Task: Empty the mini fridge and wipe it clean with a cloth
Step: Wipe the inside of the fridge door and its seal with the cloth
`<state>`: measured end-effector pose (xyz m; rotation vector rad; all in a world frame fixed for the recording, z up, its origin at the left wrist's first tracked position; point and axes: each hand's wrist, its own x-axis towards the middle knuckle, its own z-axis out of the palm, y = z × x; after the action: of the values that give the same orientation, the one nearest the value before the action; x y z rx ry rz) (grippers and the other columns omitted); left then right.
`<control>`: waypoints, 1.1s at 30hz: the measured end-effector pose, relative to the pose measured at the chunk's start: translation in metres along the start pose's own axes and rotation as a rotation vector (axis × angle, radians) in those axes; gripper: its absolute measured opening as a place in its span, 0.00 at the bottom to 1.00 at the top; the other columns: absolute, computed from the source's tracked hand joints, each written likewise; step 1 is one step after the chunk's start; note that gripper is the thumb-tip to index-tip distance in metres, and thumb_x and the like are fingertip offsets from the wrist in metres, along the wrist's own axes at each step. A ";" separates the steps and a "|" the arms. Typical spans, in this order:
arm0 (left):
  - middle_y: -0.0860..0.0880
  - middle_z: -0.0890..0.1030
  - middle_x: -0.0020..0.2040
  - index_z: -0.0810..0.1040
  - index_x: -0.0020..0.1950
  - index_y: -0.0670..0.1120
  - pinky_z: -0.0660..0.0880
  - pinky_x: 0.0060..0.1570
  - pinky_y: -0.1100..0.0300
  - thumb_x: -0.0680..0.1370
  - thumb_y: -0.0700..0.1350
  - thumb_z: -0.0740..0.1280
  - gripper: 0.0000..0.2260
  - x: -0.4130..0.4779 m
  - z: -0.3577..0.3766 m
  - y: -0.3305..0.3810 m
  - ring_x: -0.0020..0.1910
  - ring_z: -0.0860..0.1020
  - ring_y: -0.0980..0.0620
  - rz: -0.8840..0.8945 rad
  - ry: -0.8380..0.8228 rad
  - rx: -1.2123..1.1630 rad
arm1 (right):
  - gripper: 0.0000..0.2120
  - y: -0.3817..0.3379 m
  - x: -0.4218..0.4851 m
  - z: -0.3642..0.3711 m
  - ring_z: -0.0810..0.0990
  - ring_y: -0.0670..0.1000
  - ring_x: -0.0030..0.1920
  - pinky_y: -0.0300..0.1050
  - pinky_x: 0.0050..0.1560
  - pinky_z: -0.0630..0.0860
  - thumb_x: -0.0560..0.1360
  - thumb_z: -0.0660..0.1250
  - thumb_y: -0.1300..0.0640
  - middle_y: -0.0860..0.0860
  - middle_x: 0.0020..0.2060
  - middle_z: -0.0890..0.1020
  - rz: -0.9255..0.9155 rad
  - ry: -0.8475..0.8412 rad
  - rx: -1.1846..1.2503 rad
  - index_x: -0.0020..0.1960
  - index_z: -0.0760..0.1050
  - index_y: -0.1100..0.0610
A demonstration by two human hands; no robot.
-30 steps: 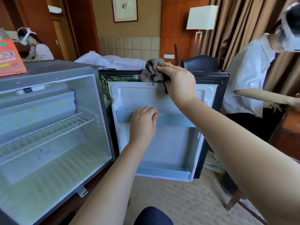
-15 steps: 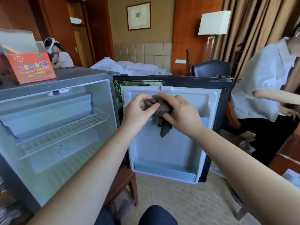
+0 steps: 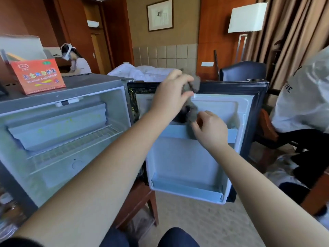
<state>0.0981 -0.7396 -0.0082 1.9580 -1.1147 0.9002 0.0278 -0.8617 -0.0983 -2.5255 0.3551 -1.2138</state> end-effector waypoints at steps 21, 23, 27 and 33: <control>0.41 0.76 0.41 0.76 0.42 0.38 0.68 0.43 0.56 0.74 0.46 0.66 0.10 0.009 0.023 -0.070 0.43 0.68 0.48 0.236 0.215 0.266 | 0.18 0.009 0.001 0.000 0.68 0.54 0.32 0.40 0.26 0.55 0.77 0.64 0.50 0.51 0.30 0.71 -0.043 0.018 0.007 0.32 0.66 0.58; 0.41 0.75 0.41 0.75 0.42 0.38 0.69 0.44 0.55 0.74 0.44 0.69 0.09 0.003 0.015 -0.085 0.44 0.69 0.47 0.177 0.233 0.267 | 0.18 0.010 0.001 0.000 0.69 0.54 0.32 0.41 0.27 0.55 0.77 0.64 0.50 0.51 0.31 0.71 -0.051 0.019 0.006 0.33 0.65 0.57; 0.41 0.77 0.45 0.78 0.45 0.38 0.71 0.48 0.54 0.73 0.42 0.72 0.08 -0.003 -0.002 -0.097 0.48 0.70 0.47 0.059 0.203 0.268 | 0.18 0.008 0.000 0.004 0.68 0.53 0.31 0.41 0.27 0.54 0.77 0.65 0.50 0.50 0.30 0.70 -0.063 0.041 0.017 0.33 0.65 0.56; 0.42 0.81 0.57 0.81 0.58 0.37 0.66 0.59 0.62 0.74 0.35 0.69 0.13 -0.007 0.009 -0.071 0.54 0.76 0.41 0.196 0.125 0.270 | 0.18 0.008 0.001 0.004 0.67 0.53 0.30 0.42 0.29 0.57 0.76 0.66 0.51 0.50 0.30 0.70 -0.075 0.059 0.022 0.32 0.65 0.56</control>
<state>0.1609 -0.7171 -0.0345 1.9951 -1.1760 1.3200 0.0309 -0.8685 -0.1032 -2.5094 0.2614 -1.3157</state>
